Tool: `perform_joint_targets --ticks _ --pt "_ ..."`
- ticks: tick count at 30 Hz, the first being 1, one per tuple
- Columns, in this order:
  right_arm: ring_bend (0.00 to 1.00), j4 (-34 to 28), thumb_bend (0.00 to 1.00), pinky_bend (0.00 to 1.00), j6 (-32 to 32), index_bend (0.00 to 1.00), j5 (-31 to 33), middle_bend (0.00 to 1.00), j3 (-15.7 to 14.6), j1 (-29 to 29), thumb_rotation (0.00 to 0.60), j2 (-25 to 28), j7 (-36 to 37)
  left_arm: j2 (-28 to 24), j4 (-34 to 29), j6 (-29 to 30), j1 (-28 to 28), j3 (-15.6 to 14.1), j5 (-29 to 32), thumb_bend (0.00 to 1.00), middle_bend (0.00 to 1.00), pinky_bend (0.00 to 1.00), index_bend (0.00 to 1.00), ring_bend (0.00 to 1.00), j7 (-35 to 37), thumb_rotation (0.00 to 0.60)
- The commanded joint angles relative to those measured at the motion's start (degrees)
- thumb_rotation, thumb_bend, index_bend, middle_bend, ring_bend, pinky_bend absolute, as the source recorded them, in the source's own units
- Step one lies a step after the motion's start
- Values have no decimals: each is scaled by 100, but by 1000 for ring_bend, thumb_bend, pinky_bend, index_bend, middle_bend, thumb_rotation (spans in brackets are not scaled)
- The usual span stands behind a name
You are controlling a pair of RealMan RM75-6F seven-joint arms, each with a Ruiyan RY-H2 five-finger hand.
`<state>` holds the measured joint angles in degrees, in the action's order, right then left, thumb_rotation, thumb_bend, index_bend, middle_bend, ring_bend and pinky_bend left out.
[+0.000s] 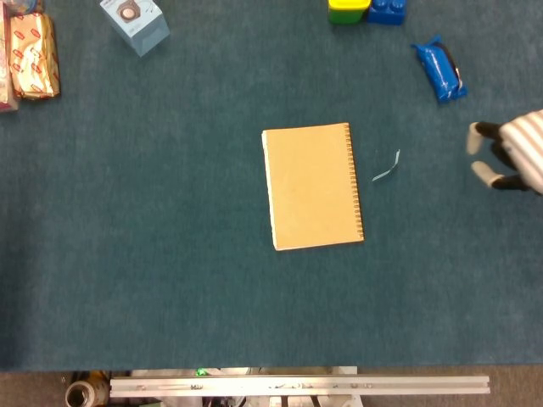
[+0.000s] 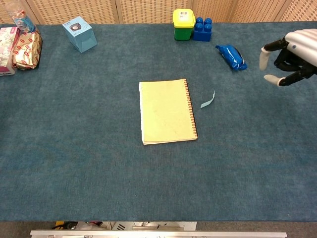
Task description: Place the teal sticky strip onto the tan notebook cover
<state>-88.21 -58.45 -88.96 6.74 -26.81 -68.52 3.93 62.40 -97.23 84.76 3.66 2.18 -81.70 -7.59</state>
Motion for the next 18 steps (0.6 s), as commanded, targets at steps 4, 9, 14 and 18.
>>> perform_joint_targets --ticks 4,9,14,18 --pt "1000 291 295 1000 593 538 86 1000 -82 -471 600 -342 -252 14 26 -57 -6 -15 47 240 125 91 19 144 17 600" --pt "1000 497 293 1000 984 539 125 1000 -141 -783 600 -552 -549 33 66 -113 6 -21 68 239 125 92 19 144 34 600" --pt "1000 691 292 1000 1265 539 197 1000 -198 -1022 600 -796 -826 61 117 -152 18 -17 86 239 125 92 19 144 68 600" --pt "1000 843 292 1000 1405 539 278 1000 -221 -1163 600 -1005 -1020 71 153 -192 31 -7 114 239 125 92 19 144 102 600"
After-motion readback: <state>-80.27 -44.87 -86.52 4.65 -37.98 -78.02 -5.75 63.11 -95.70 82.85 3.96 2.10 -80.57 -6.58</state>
